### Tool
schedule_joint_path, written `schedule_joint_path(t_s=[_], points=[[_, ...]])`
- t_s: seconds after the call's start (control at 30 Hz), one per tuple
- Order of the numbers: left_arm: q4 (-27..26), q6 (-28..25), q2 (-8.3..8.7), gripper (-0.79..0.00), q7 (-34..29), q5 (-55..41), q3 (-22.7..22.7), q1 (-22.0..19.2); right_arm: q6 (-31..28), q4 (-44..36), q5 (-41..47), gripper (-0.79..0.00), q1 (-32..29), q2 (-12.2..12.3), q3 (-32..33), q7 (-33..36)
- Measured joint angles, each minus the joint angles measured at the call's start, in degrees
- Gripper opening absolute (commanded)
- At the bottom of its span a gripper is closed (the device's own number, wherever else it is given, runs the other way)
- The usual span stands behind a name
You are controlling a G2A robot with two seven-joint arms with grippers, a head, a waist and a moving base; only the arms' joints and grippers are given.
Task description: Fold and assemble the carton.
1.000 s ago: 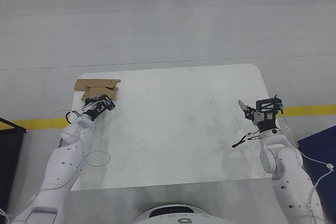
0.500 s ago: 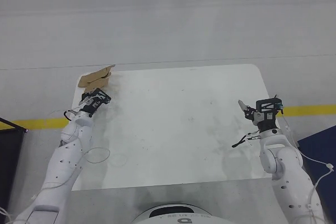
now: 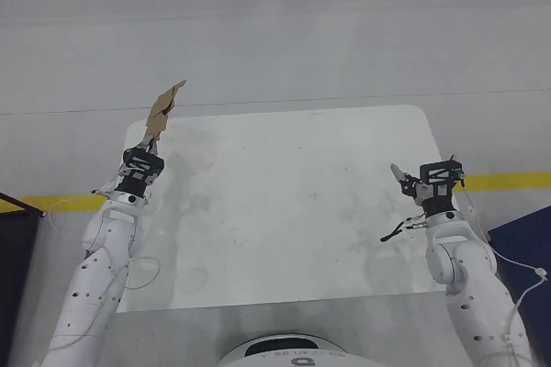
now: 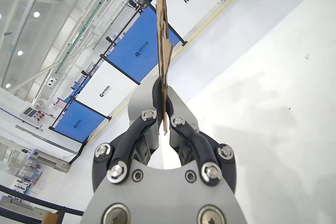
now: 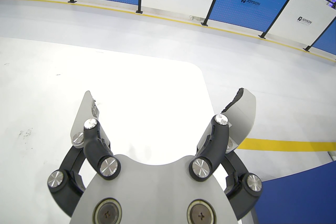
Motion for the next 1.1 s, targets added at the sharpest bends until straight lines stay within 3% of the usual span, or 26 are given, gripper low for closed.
schedule_joint_path(t_s=[0.4, 0.53, 0.67, 0.83, 1.1], points=[[-0.4, 0.5, 0.03, -0.785, -0.2, 0.5, -0.1, 0.0, 0.0, 0.0, 0.0, 0.000, 0.0, 0.0, 0.0, 0.0], [-5.8, 3.4, 0.26, -0.785, 4.3, 8.1, 1.5, 1.1, 0.0, 0.0, 0.0, 0.000, 0.0, 0.0, 0.0, 0.0], [-9.8, 10.1, 0.81, -0.785, 11.0, 22.1, 2.9, 2.8, 0.0, 0.0, 0.0, 0.000, 0.0, 0.0, 0.0, 0.0], [-12.2, 25.7, 0.82, -0.785, 12.1, 40.1, 4.8, 4.8, 0.0, 0.0, 0.0, 0.000, 0.0, 0.0, 0.0, 0.0], [-12.2, 26.5, 0.78, -0.785, 11.9, 40.4, 4.9, 4.9, 0.0, 0.0, 0.0, 0.000, 0.0, 0.0, 0.0, 0.0]])
